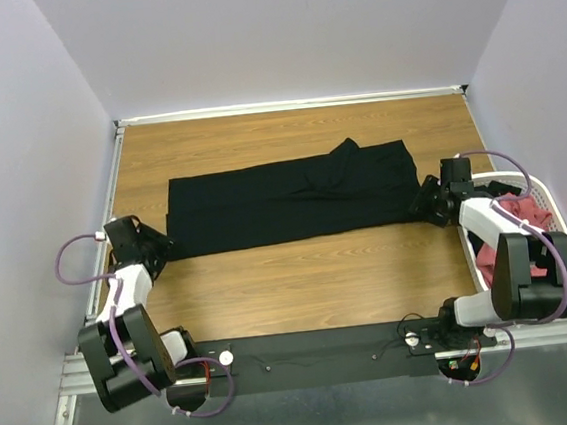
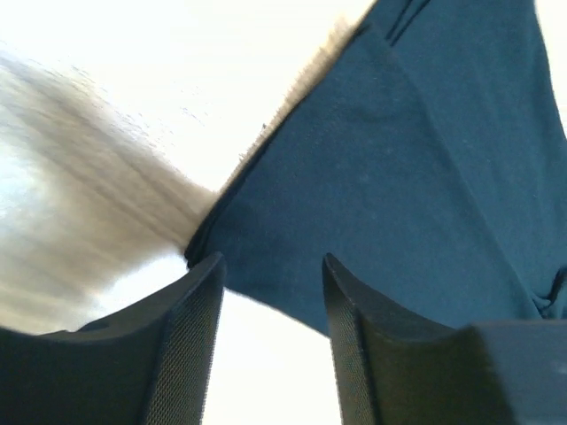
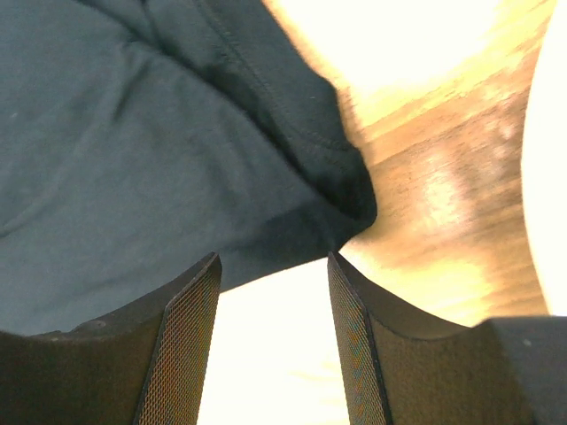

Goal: Fold and stack the t-shirts
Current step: Fold the tshirt

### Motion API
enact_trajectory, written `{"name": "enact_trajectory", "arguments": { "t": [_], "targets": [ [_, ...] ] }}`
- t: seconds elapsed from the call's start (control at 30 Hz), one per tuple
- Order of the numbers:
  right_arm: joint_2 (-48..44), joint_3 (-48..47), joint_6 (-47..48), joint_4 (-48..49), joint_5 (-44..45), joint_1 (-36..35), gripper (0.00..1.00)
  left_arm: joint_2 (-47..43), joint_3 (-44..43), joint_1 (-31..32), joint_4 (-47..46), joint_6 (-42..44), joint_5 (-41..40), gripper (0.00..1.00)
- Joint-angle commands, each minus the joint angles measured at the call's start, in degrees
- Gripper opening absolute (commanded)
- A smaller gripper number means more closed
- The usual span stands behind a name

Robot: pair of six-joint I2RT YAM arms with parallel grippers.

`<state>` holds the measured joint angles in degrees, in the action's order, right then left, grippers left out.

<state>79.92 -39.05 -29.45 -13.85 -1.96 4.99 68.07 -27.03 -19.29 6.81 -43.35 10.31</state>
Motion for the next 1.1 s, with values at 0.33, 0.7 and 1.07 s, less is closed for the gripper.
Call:
{"name": "enact_trajectory", "arguments": {
  "t": [0.33, 0.7, 1.07],
  "targets": [
    [0.40, -12.54, 4.05, -3.21, -0.59, -15.35, 0.60, -11.74, -13.22, 10.46, -3.19, 15.39, 2.00, 0.67],
    [11.04, -18.17, 5.01, 0.31, 1.07, -19.41, 0.60, 14.41, -24.91, 32.03, -12.96, 20.24, 1.04, 0.66],
    [17.11, -19.05, 6.51, 0.49, 1.60, -19.32, 0.60, 38.09, -39.68, 32.03, -5.16, 18.66, 2.18, 0.64]
  ]
}}
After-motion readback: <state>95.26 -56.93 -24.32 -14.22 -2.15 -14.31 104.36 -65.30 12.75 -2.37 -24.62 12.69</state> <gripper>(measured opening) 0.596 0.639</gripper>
